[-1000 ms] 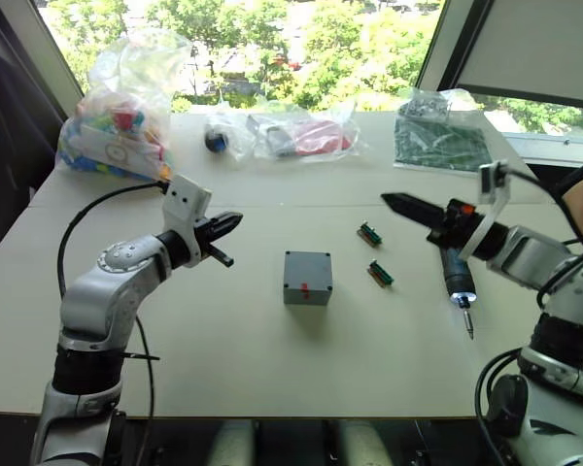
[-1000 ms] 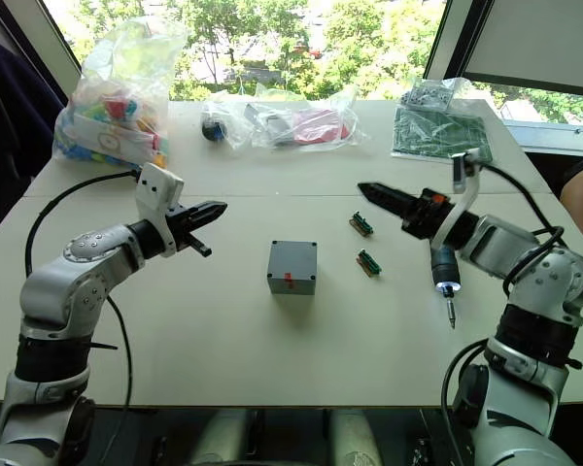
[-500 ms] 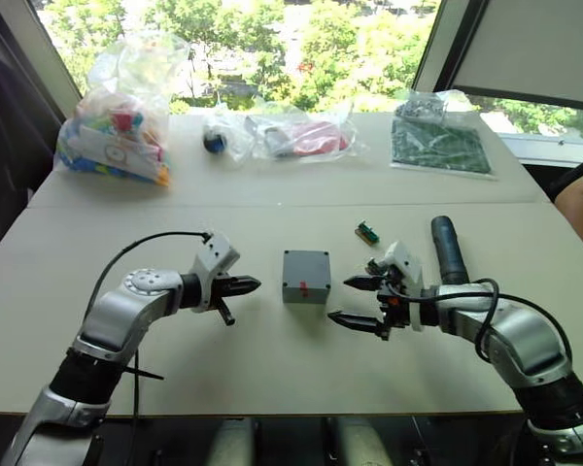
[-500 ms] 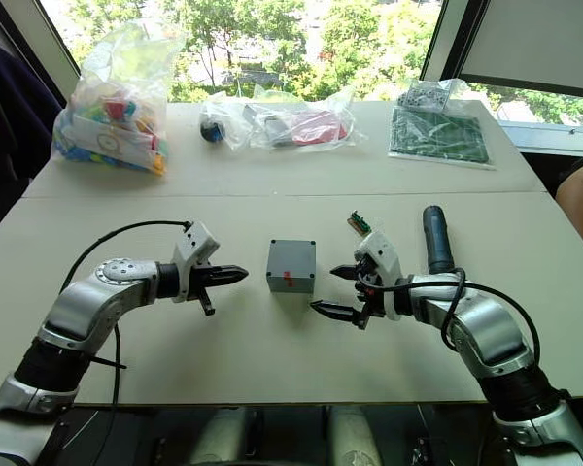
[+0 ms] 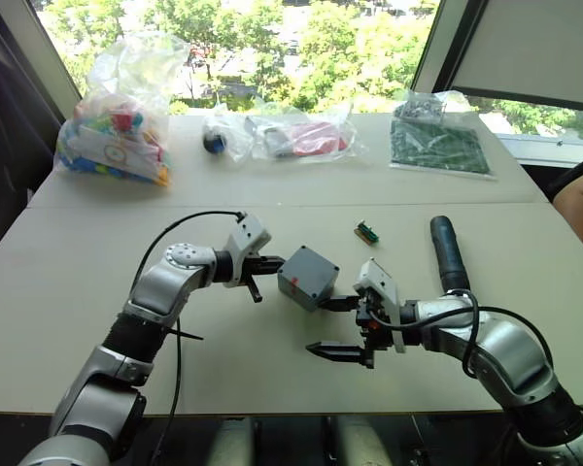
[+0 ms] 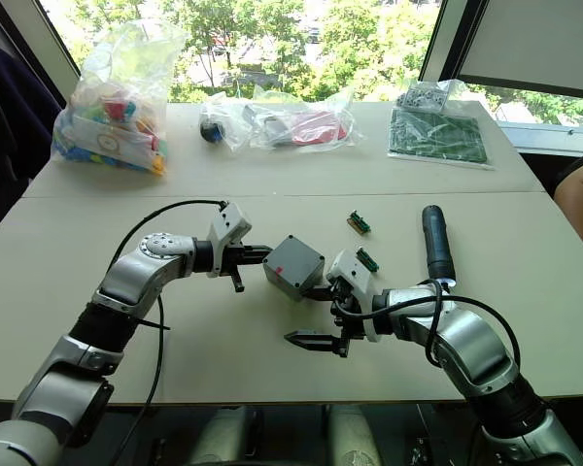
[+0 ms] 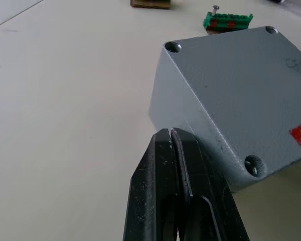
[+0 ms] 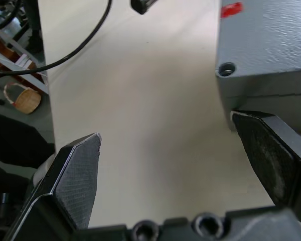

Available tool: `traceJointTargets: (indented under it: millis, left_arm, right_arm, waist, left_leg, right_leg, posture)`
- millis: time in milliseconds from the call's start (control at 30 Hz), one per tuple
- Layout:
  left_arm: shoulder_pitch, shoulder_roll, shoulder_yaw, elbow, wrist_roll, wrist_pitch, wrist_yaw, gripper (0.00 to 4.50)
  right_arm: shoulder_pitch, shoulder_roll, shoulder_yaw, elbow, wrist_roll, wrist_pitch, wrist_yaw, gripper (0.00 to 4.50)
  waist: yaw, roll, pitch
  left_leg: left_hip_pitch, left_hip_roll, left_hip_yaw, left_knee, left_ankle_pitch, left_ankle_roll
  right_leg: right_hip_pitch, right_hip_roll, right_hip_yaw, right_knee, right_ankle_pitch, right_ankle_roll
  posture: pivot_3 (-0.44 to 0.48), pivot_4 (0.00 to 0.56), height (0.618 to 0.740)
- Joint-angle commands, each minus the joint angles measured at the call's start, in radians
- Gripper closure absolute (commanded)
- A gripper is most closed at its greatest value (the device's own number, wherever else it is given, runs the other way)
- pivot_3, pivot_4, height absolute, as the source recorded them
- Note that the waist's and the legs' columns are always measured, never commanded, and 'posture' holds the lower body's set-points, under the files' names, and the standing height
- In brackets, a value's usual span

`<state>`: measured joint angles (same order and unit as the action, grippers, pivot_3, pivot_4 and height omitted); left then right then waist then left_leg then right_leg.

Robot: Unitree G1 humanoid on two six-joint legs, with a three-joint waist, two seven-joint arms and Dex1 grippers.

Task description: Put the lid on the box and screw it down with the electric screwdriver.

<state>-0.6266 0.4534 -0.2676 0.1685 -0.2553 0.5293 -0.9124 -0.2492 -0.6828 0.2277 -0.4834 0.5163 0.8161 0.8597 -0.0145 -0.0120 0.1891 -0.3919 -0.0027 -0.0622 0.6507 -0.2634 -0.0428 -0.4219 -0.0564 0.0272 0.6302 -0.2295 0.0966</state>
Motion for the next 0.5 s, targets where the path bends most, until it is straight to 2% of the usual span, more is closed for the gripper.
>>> traceJointTargets:
  millis: [33, 167, 333, 500]
  left_arm:
    - [-0.014, 0.025, 0.018, 0.041, 0.055, -0.059, 0.016, 4.50]
    - [0.046, 0.098, 0.071, -0.035, 0.042, -0.029, -0.002, 4.50]
    - [0.182, 0.165, 0.088, -0.261, -0.034, 0.081, -0.050, 4.50]
    - [0.234, 0.157, 0.070, -0.357, -0.058, 0.138, -0.046, 4.50]
  right_arm:
    - [-0.005, -0.056, -0.036, -0.020, -0.049, -0.036, -0.010, 0.03]
    - [-0.051, -0.107, -0.044, 0.099, -0.133, -0.130, -0.001, 0.03]
    - [-0.133, -0.075, -0.021, 0.268, -0.214, -0.255, 0.015, 0.03]
    - [-0.177, -0.056, 0.022, 0.361, -0.270, -0.347, 0.073, 0.03]
  waist:
    - [0.000, 0.000, 0.000]
    - [-0.007, 0.000, 0.000]
    - [-0.004, 0.000, 0.000]
    - [0.004, 0.000, 0.000]
  left_leg:
    - [0.000, 0.000, 0.000, 0.000, 0.000, 0.000]
    - [0.000, 0.000, 0.000, 0.000, 0.000, 0.000]
    - [0.001, 0.001, 0.000, -0.002, 0.000, 0.000]
    - [0.000, 0.000, 0.001, -0.001, 0.000, 0.000]
  right_leg:
    - [0.000, 0.000, 0.000, 0.000, 0.000, 0.000]
    - [0.000, 0.000, 0.000, 0.000, 0.000, 0.000]
    - [-0.001, 0.000, 0.000, 0.000, 0.000, 0.000]
    - [0.000, -0.001, 0.000, 0.000, 0.000, 0.000]
  posture:
    - [0.000, 0.150, 0.740]
    - [0.000, 0.150, 0.740]
    - [0.000, 0.150, 0.740]
    - [0.000, 0.150, 0.740]
